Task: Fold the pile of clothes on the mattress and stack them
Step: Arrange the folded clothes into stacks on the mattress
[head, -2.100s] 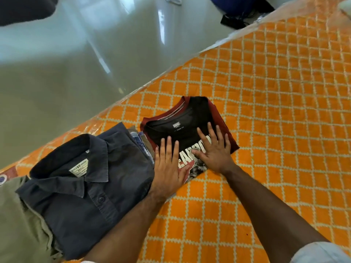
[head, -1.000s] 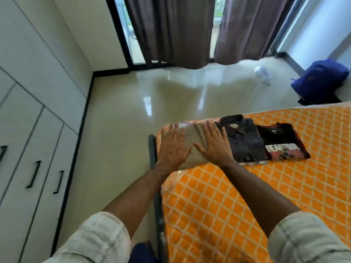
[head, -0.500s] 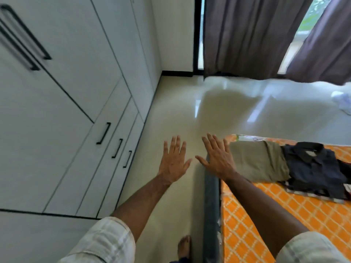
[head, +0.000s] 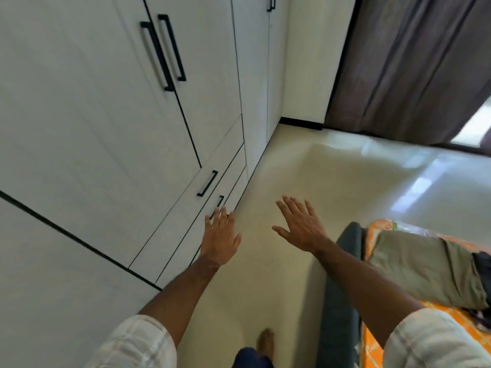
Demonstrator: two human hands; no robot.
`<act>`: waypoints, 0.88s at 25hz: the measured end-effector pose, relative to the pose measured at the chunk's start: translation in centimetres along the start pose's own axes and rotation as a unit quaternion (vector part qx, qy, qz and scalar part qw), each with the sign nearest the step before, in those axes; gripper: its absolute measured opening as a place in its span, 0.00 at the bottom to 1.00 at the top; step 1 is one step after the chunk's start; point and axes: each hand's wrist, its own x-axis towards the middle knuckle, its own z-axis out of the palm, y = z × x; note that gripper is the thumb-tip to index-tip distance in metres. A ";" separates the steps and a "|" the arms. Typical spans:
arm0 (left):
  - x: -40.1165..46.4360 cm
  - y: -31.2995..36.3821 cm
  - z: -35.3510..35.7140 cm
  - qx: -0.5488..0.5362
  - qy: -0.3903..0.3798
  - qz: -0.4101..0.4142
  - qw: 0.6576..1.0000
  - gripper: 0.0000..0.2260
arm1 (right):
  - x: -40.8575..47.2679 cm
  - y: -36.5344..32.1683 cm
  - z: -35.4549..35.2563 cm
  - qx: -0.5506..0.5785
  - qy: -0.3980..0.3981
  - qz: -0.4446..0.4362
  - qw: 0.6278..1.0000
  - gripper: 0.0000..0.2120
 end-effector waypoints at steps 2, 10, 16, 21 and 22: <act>2.4 -3.3 0.5 -0.024 -0.008 -0.030 0.999 0.31 | 4.6 -0.7 -0.3 -0.025 -0.002 -0.031 0.999 0.41; 20.4 -13.2 8.8 -0.167 -0.063 -0.092 0.980 0.32 | 31.0 -4.5 7.9 -0.044 -0.077 -0.152 0.984 0.34; 29.9 -16.7 16.8 -0.192 -0.125 -0.103 0.968 0.36 | 44.1 -6.9 19.0 -0.055 -0.140 -0.212 0.966 0.34; 30.8 -15.1 18.4 -0.247 -0.077 -0.183 0.948 0.37 | 48.1 -6.5 23.1 -0.097 -0.129 -0.270 0.949 0.35; 30.8 -14.9 18.4 -0.247 -0.068 -0.188 0.948 0.37 | 48.5 -6.5 23.3 -0.093 -0.116 -0.279 0.949 0.32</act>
